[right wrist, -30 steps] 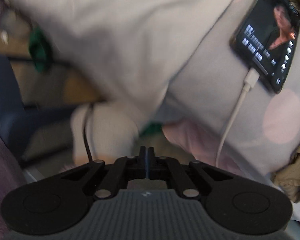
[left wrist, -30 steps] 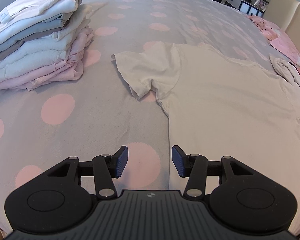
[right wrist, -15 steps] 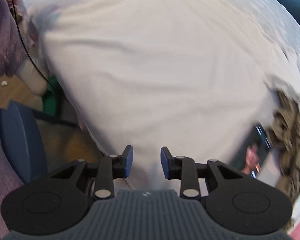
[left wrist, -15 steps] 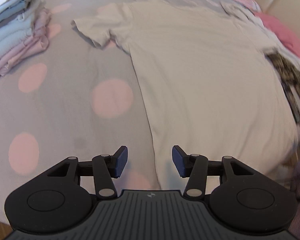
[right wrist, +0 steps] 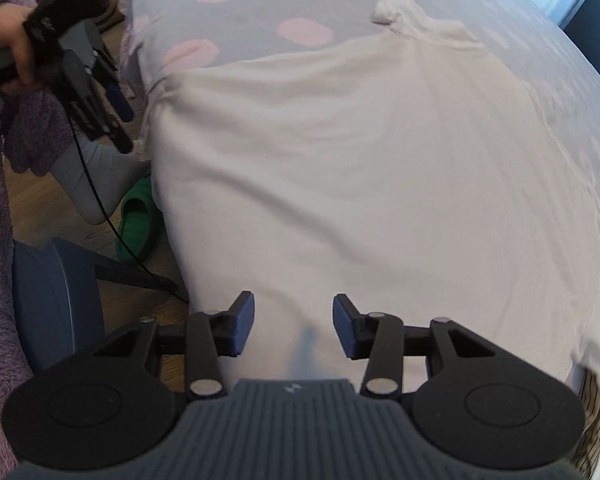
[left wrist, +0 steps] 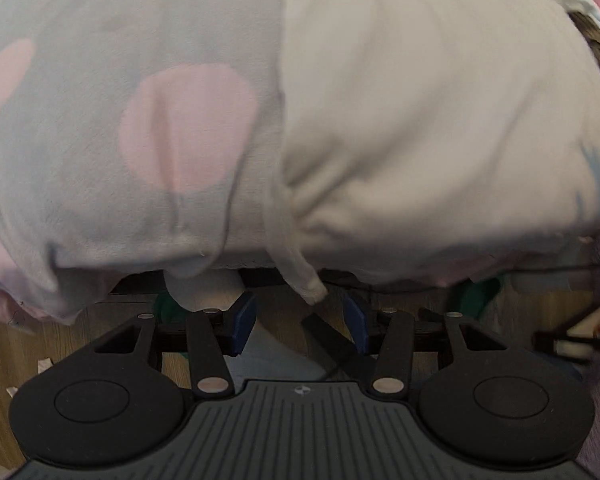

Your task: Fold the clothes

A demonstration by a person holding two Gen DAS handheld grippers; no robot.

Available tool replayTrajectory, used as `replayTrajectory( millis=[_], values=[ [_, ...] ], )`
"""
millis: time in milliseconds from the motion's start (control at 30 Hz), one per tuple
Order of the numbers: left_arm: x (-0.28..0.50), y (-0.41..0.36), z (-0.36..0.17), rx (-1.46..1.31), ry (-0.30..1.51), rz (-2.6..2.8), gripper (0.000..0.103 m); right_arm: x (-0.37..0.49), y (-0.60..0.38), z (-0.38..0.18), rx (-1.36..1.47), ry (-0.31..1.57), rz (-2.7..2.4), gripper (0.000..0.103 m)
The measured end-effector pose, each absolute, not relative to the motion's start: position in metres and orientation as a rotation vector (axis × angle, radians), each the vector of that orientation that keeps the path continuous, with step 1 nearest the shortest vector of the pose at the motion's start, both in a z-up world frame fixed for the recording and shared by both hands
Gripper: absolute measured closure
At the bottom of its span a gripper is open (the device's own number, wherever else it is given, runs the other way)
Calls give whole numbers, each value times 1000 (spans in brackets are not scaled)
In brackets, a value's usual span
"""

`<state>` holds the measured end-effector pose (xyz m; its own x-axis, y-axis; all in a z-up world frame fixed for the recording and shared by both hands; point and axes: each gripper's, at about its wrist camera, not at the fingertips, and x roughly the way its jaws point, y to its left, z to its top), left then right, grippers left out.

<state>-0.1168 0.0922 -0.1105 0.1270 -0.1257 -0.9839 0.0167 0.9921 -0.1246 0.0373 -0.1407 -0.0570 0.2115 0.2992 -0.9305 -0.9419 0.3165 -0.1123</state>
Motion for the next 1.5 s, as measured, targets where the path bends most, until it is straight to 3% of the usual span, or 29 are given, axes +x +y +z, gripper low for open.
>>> replayTrajectory(
  millis=[100,167,267,367,500,767,867,900,933,1067,1133,1333,1500],
  values=[
    [-113,94,-108,-121,1405,-119,63,33,-137,-54,-837,967,1019,54],
    [-109,92,-106,-116,1388,-121,74,33,-142,-55,-834,972,1009,52],
    [-105,90,-114,-60,1431,-100,102,35,-158,-52,-822,993,978,52],
    [-110,93,-105,-119,1483,-211,103,38,-165,-55,-803,1013,940,52],
    [-114,111,-83,-103,1510,-238,103,43,-172,-63,-777,1048,911,52],
    [-100,123,-116,-147,1591,-207,102,54,-172,-66,-772,1064,859,52],
    [-97,132,-107,-186,1618,-177,94,61,-175,-64,-752,1059,817,50],
    [-94,136,-101,-206,1609,-170,85,64,-177,-63,-745,1054,800,48],
    [-90,140,-93,-228,1596,-171,76,67,-178,-62,-735,1050,784,47],
    [-61,153,-57,-264,1509,-211,71,88,-185,-58,-700,1043,704,47],
    [-42,157,-39,-235,1448,-209,61,99,-187,-58,-685,1044,657,47],
    [37,186,-9,-258,1272,-111,60,128,-194,-51,-581,1032,578,46],
    [100,195,-17,-396,1106,-3,60,145,-198,-56,-520,1042,544,41]
  ],
)
